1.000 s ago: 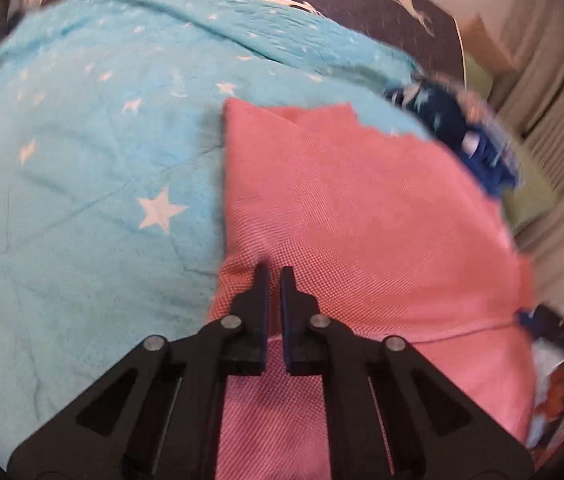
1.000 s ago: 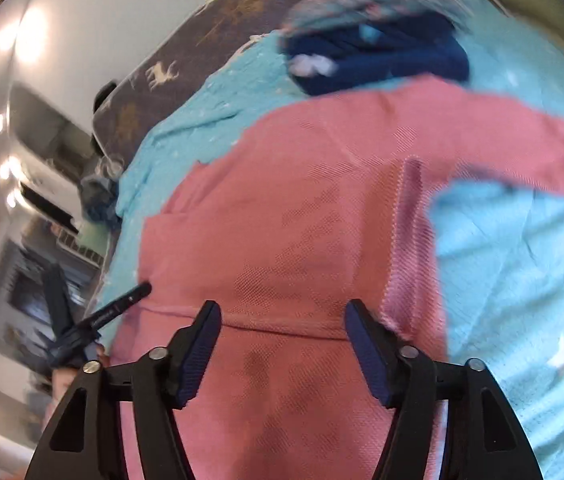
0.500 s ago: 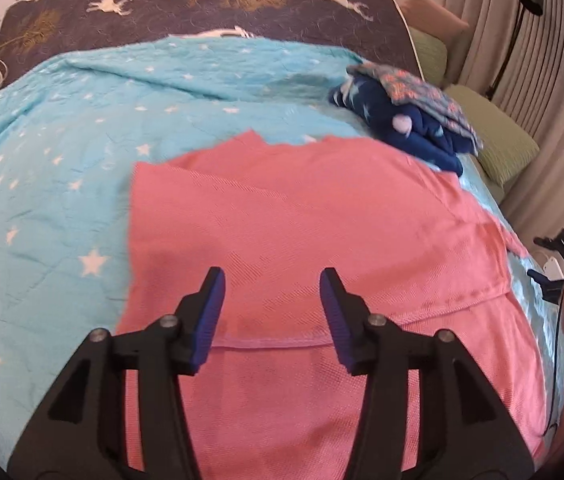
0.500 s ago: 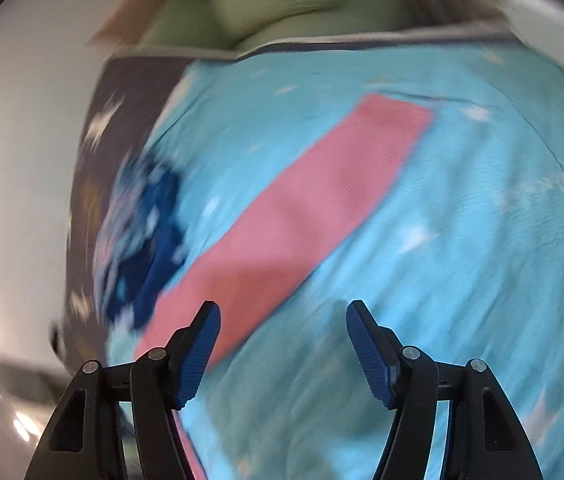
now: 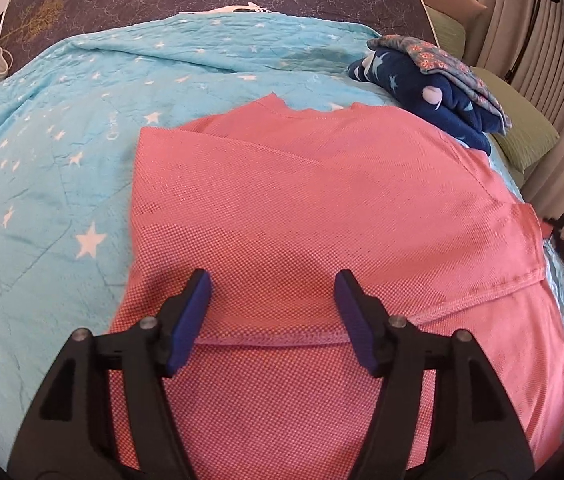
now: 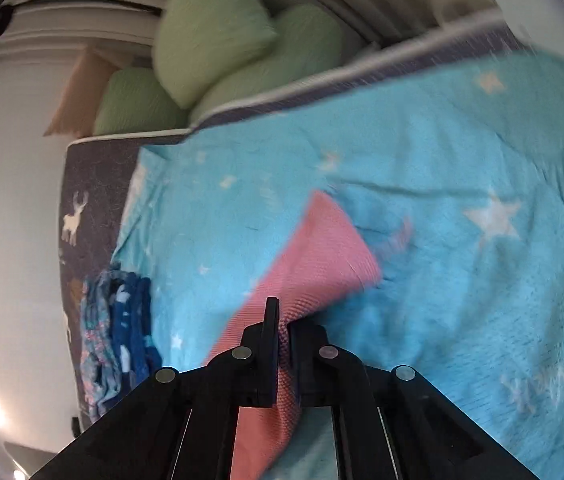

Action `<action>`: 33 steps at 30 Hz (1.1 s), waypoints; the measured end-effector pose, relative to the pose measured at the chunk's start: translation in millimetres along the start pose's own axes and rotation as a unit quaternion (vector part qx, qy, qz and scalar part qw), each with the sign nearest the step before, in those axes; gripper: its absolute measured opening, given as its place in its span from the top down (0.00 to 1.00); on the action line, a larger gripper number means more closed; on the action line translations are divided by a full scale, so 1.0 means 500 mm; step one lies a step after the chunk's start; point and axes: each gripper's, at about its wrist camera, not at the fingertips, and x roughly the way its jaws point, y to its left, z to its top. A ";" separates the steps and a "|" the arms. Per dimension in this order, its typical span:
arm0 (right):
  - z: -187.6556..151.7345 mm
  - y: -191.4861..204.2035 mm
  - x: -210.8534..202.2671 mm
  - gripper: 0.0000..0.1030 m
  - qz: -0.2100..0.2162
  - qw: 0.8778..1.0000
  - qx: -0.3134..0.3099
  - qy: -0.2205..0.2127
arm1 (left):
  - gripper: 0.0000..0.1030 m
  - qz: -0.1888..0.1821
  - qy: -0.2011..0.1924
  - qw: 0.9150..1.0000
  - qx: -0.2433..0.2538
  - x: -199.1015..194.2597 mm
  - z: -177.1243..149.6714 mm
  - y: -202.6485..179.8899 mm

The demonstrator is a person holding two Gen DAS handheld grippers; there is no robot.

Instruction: Fold small clothes

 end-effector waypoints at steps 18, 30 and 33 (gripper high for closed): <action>-0.618 0.647 -0.150 0.94 0.286 0.825 -0.473 0.118 | 0.36 -0.032 -0.022 0.998 -0.057 -0.054 -0.024 0.054; -0.735 0.492 -0.023 0.54 0.182 0.819 -0.472 0.270 | 0.33 -0.085 -0.037 0.992 -0.083 -0.079 -0.029 0.103; -0.657 0.456 -0.051 0.52 0.116 0.838 -0.493 0.204 | 0.33 -0.088 -0.026 0.992 -0.082 -0.057 -0.012 0.089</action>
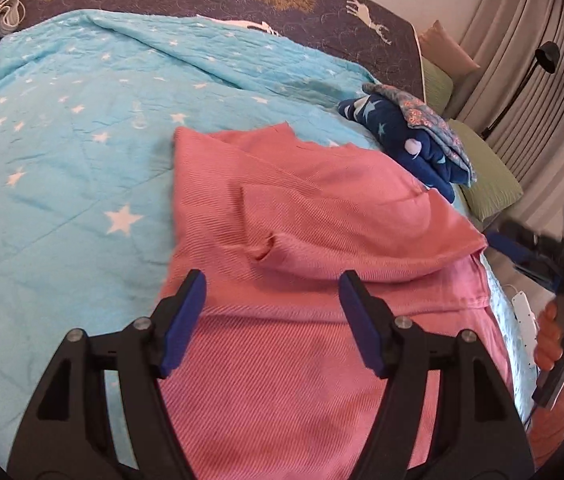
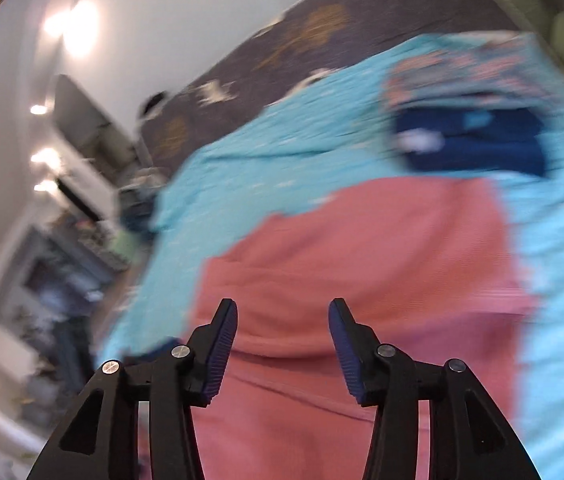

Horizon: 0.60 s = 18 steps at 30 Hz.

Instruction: Fold small clothes

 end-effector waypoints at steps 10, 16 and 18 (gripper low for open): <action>-0.031 -0.147 -0.024 0.44 -0.190 0.981 -0.027 0.007 | 0.93 -0.064 0.032 0.996 -0.057 0.050 0.059 -0.024; -0.019 -0.180 0.012 0.44 -0.245 0.970 0.005 -0.008 | 0.93 -0.094 -0.087 0.992 -0.006 -0.093 0.128 -0.070; -0.013 -0.221 -0.011 0.39 -0.241 0.967 0.073 -0.034 | 0.93 -0.093 -0.091 0.991 0.009 -0.109 0.126 -0.067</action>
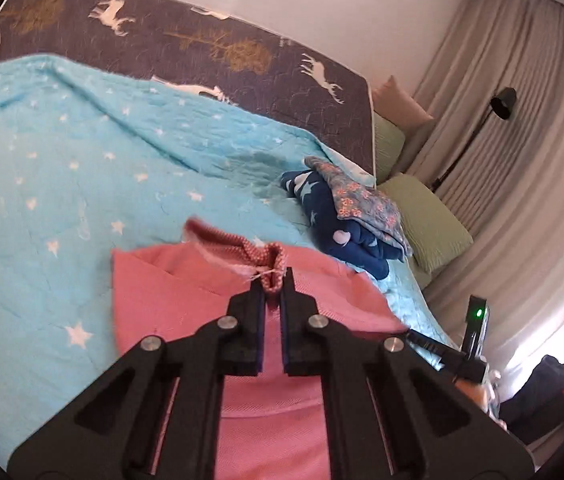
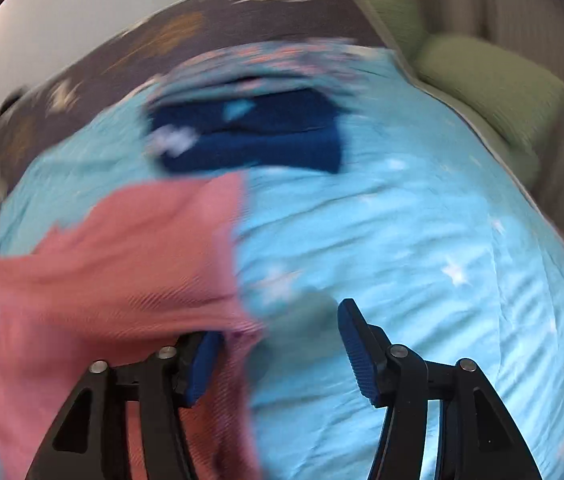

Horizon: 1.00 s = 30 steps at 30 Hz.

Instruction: Fold small clothes

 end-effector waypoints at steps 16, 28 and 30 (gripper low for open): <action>-0.029 -0.106 -0.085 0.35 -0.015 0.996 0.092 0.011 | 0.51 0.043 0.103 0.993 -0.032 0.034 -0.160 0.098; 0.005 -0.013 -0.110 0.33 0.066 0.997 0.030 -0.003 | 0.66 0.092 0.148 0.984 -0.036 0.165 -0.087 0.138; 0.006 0.003 -0.106 0.33 0.071 0.997 0.017 -0.005 | 0.89 0.105 0.148 0.983 -0.023 0.173 -0.084 0.139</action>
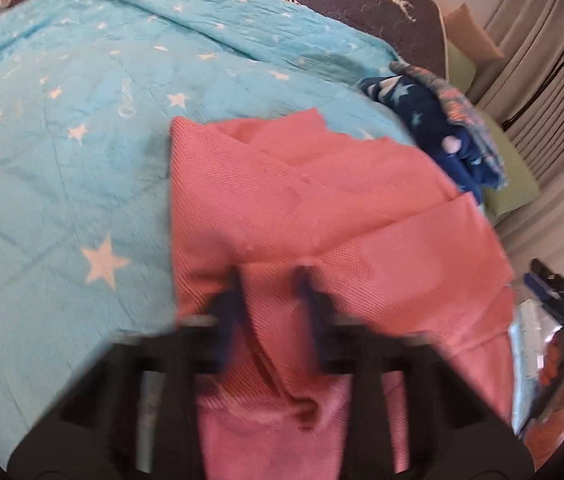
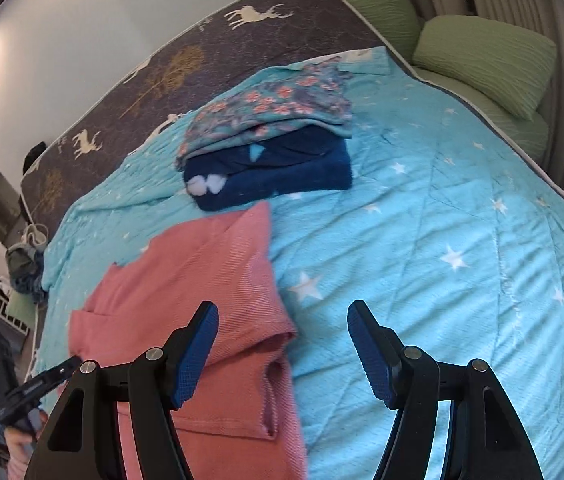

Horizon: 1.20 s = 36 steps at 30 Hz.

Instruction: Fold small clothes

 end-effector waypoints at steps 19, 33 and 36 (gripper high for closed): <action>0.005 -0.009 0.070 0.33 -0.001 1.000 0.007 0.025 | 0.54 0.029 -0.073 0.997 0.020 -0.071 -0.005 0.034; -0.023 -0.052 0.102 0.29 -0.022 0.997 0.039 0.067 | 0.33 0.096 -0.024 0.994 0.049 -0.022 -0.023 0.018; -0.024 -0.034 0.073 0.29 -0.026 0.998 0.000 0.052 | 0.34 0.044 -0.041 0.998 0.031 -0.041 -0.025 0.030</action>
